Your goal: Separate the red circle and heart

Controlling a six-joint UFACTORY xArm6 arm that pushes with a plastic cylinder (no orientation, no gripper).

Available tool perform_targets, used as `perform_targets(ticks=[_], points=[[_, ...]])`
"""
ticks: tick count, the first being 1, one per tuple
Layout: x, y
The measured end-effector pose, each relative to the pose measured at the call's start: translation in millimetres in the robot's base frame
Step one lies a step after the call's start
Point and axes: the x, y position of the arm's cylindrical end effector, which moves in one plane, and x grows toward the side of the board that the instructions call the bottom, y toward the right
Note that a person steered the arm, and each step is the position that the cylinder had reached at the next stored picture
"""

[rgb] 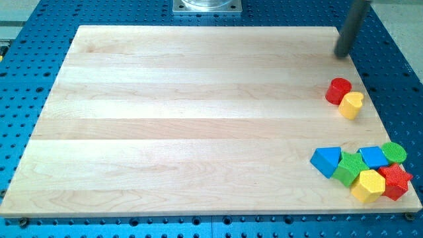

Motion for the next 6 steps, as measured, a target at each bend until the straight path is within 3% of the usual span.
perform_targets(ticks=[1, 3, 4, 6], points=[[48.2, 37.0], [186.8, 4.0], [197.8, -31.5], [111.6, -60.9]])
